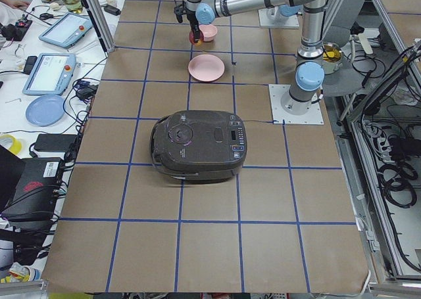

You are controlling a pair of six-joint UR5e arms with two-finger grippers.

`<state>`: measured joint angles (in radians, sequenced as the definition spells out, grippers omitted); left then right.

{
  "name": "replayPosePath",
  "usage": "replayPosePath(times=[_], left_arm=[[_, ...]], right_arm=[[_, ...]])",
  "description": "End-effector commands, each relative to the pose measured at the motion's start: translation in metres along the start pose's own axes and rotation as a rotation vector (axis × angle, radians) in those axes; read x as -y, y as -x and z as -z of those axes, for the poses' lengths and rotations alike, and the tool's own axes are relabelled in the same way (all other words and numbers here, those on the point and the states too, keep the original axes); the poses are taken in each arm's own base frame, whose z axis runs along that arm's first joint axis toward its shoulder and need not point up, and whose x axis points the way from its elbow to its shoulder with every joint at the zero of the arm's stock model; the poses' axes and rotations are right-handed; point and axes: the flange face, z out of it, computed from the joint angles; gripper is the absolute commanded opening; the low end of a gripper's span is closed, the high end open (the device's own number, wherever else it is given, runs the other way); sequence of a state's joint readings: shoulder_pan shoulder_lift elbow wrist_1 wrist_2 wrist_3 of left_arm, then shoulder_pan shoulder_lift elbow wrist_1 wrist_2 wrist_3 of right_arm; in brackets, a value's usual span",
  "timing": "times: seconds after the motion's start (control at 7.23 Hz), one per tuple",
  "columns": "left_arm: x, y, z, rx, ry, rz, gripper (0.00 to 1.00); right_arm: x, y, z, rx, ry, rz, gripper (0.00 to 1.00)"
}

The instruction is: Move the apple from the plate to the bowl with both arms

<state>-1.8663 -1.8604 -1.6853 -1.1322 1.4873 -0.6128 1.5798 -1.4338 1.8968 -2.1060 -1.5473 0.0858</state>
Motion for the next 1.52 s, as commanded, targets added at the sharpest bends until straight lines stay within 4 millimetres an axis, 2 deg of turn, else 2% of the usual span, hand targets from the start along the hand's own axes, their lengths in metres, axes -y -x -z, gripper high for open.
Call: replayPosePath(times=[0.0,0.14,0.28,0.41,0.55,0.69,0.83,0.97,1.24,1.38], left_arm=[[-0.022,-0.026,-0.017,-0.023,0.056,0.063,0.00],[-0.050,-0.052,-0.039,0.002,0.082,0.019,0.00],[-0.066,-0.077,-0.042,-0.019,0.059,0.014,0.00],[-0.069,-0.094,-0.038,-0.058,0.025,0.013,0.00],[-0.079,-0.102,-0.044,-0.048,0.025,-0.041,0.00],[-0.082,-0.104,-0.054,-0.031,0.031,-0.069,0.00],[-0.083,-0.110,-0.063,-0.031,0.032,-0.086,0.00],[-0.093,-0.119,-0.071,-0.033,0.030,-0.140,0.00],[-0.094,-0.125,-0.087,-0.034,0.027,-0.169,0.00],[-0.095,-0.129,-0.094,-0.041,0.020,-0.176,0.00]], right_arm=[[0.000,-0.020,0.065,-0.020,-0.024,-0.024,1.00],[-0.001,-0.020,0.098,-0.041,0.001,-0.023,1.00],[-0.005,-0.017,0.139,-0.048,0.028,-0.018,1.00],[-0.010,-0.014,0.177,-0.046,0.035,-0.017,1.00],[-0.014,-0.013,0.209,-0.044,0.021,-0.021,1.00],[-0.019,-0.007,0.227,-0.042,0.029,-0.015,1.00],[-0.017,-0.007,0.226,-0.046,0.035,-0.014,1.00],[-0.014,-0.007,0.222,-0.044,0.033,-0.009,1.00],[-0.012,-0.006,0.216,-0.039,0.041,-0.012,1.00],[-0.004,-0.003,0.212,-0.028,0.012,-0.012,1.00]])
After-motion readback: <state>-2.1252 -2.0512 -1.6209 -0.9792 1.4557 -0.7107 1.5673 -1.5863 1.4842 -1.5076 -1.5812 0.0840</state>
